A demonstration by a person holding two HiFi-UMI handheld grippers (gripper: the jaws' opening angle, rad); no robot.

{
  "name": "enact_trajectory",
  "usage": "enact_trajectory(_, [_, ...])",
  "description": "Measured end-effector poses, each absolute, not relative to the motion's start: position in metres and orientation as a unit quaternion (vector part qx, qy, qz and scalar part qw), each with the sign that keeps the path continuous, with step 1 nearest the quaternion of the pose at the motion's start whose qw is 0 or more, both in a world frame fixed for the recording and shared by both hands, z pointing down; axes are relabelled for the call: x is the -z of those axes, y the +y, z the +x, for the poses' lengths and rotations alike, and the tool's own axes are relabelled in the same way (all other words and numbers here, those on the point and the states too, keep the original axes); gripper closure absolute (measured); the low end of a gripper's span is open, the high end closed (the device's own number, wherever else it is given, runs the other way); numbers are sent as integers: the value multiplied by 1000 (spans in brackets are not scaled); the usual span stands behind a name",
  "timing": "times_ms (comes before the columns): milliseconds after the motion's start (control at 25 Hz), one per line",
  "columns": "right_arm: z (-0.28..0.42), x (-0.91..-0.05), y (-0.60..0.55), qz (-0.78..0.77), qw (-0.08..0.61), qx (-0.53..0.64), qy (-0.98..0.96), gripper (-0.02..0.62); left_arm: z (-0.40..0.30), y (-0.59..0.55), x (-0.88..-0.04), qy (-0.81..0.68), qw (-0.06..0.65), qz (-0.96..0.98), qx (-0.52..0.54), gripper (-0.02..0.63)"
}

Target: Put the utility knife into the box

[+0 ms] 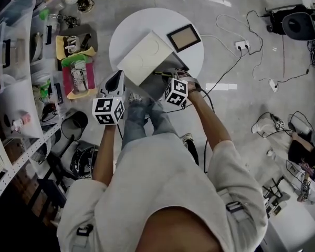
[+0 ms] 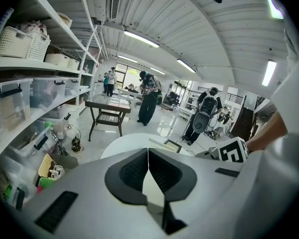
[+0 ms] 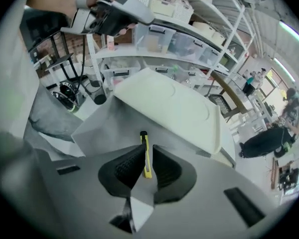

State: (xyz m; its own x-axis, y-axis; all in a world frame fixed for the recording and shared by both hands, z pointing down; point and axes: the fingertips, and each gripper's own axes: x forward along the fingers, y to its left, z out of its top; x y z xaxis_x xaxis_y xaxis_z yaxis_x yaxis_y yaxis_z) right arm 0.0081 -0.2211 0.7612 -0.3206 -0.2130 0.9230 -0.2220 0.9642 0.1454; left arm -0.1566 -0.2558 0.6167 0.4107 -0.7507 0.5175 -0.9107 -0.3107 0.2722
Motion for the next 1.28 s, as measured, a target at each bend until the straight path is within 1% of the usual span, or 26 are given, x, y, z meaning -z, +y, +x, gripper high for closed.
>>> enact_trajectory(80, [12,-752,-222,175,542,-42,-821,538,-153,-256,-616,-518,268,798,-149,586])
enact_trajectory(200, [18,-741,-226,251,486,-127,-827,547,-148,-257,-614,-514,265,803,-149,586])
enact_trajectory(400, [38,-717,-240,382,369,-255,-808,565,-142,-259,-610,-510,260,806,-149,586])
enact_trajectory(520, [48,-701,-247,437,303,-294,-794,566,-141,-259,-608,-511,256,807,-150,586])
enact_trajectory(800, [58,-653,-256,493,240,-265,-794,566,-139,-263,-589,-510,235,815,-145,586])
enact_trajectory(1040, [54,-589,-273,512,208,-184,-813,566,-144,-275,-556,-519,202,821,-123,586])
enact_trajectory(1280, [61,-533,-288,536,169,-132,-817,566,-151,-286,-522,-525,167,827,-109,586])
